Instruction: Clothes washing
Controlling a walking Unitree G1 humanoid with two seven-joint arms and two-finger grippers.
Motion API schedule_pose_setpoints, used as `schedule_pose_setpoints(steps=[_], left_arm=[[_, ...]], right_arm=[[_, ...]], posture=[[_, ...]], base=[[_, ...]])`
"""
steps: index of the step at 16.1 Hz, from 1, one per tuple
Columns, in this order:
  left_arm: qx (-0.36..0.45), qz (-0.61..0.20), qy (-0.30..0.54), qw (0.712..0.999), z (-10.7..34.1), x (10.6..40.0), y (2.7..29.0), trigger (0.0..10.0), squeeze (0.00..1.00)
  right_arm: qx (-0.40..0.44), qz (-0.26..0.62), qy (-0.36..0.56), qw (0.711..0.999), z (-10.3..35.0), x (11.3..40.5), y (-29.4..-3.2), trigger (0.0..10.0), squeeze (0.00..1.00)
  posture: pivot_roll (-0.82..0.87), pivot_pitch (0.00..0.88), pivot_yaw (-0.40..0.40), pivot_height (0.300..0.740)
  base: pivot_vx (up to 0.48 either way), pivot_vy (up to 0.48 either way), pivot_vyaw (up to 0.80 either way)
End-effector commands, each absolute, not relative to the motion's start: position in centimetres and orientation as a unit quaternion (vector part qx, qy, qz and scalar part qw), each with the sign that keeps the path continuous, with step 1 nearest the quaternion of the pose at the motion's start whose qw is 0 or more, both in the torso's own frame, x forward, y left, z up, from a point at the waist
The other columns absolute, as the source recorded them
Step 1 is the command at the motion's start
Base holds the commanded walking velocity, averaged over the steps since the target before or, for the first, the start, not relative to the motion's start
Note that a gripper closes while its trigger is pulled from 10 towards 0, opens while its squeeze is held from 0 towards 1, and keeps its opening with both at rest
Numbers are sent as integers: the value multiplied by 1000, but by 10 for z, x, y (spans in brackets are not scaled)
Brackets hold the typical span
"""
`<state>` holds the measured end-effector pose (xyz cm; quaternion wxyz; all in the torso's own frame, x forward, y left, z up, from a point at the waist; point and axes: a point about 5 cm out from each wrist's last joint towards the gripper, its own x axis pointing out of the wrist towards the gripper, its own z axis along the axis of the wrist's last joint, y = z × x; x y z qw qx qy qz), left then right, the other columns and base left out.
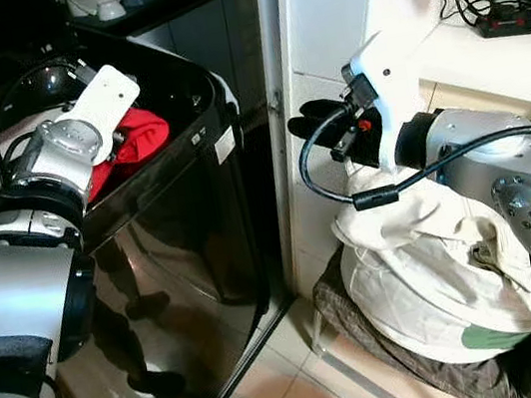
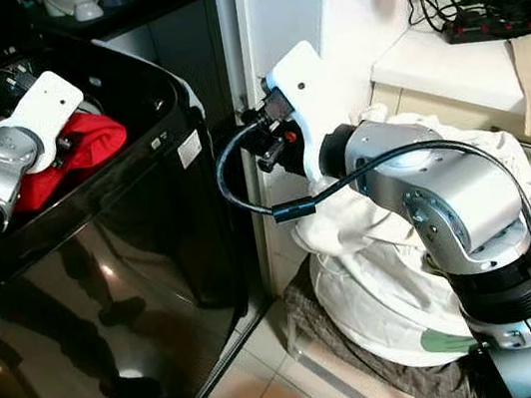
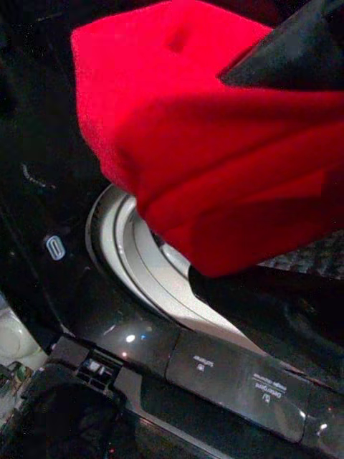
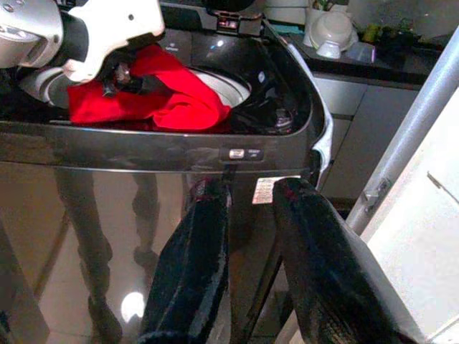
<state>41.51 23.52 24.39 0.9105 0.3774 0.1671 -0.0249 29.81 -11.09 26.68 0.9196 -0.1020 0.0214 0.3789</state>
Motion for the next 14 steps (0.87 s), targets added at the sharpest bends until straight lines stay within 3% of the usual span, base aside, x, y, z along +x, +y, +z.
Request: schedule_pose_setpoints(steps=[1,2,4,9,10,11,12,14], left_arm=[[357,-19,153,921,260,416,238,10000,141],[363,20,103,926,277,418,240,10000,1000],[394,120,-23,911,320,417,246,10000,1000],[396,140,-41,906,328,416,248,10000,1000],[408,31,119,905,273,416,246,10000,0],[399,-16,179,899,250,414,243,10000,0],[393,-14,173,903,252,414,242,10000,0],[321,-38,90,942,270,421,221,10000,0]], right_arm=[[-108,382,16,918,271,298,-110,10000,0],[-108,382,16,918,271,299,-110,10000,0],[-107,380,15,919,271,299,-110,10000,0],[-106,379,14,919,271,299,-110,10000,0],[-107,380,18,919,269,299,-110,10000,0],[-108,378,20,919,268,299,-110,10000,0],[-108,376,21,920,268,299,-111,10000,0],[-90,308,39,946,265,311,-123,10000,0]], posture=[[-74,0,47,740],[-73,0,48,740],[-73,0,48,740],[-73,0,48,740],[-70,0,51,740],[-70,0,51,740],[-76,0,54,740],[-77,0,58,740]], base=[[0,0,0],[0,0,0],[0,0,0],[0,0,0],[0,0,0],[0,0,0],[0,0,0],[0,0,0]])
